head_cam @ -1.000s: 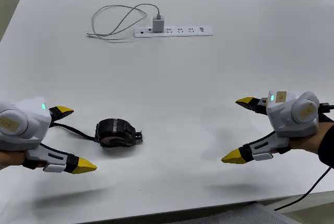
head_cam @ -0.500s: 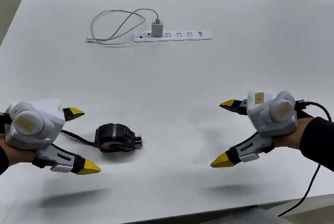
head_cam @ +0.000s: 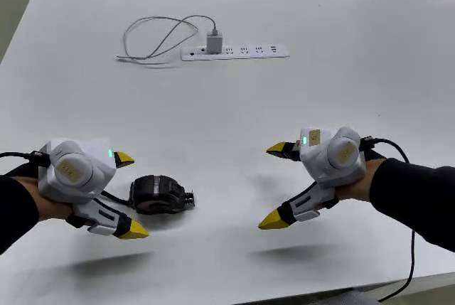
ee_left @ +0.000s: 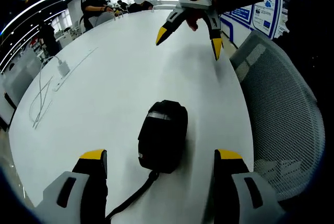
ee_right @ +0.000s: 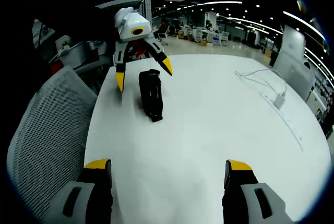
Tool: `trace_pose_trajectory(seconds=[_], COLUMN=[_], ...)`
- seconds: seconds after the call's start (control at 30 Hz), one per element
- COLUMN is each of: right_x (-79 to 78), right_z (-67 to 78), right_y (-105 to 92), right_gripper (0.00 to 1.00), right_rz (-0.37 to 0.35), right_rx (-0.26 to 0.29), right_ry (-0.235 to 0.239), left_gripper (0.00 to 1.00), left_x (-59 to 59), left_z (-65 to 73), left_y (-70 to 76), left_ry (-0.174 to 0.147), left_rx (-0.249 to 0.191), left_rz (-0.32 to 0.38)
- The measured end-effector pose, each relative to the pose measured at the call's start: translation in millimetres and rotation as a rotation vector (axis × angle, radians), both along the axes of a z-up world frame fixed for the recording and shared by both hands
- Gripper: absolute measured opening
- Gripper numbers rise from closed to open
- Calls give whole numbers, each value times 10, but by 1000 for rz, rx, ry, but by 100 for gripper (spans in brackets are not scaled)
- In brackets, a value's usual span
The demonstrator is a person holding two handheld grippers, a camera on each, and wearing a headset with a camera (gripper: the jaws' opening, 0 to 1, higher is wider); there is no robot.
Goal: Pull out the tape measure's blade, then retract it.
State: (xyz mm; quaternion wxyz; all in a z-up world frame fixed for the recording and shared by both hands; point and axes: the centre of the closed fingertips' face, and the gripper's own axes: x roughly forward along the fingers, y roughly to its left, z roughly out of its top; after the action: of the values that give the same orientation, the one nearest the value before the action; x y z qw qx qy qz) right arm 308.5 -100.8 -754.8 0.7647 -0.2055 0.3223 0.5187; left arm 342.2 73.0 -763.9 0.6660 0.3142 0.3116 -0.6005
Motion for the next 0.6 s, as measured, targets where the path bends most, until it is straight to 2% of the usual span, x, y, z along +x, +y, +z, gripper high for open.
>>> trace_pose_trajectory(seconds=[0.2,0.4,0.53,0.6], right_x=[81,120,107,106], right_z=[7,-14,-58,-70], right_y=[150,287,406,458], right_gripper=[86,83,80,80], right_rz=[27,47,68,86], right_rx=[0,2,0,-7], right_ry=[-13,-18,-12,-20], left_gripper=[73,65,51,52], left_x=[19,40,12,41], left_z=[4,-33,-31,-38], left_y=[-60,-123,-166,-183], left_ry=[-1,-9,21,-8], left_rx=[-8,9,0,12], left_rz=[-7,-8,-15,-21])
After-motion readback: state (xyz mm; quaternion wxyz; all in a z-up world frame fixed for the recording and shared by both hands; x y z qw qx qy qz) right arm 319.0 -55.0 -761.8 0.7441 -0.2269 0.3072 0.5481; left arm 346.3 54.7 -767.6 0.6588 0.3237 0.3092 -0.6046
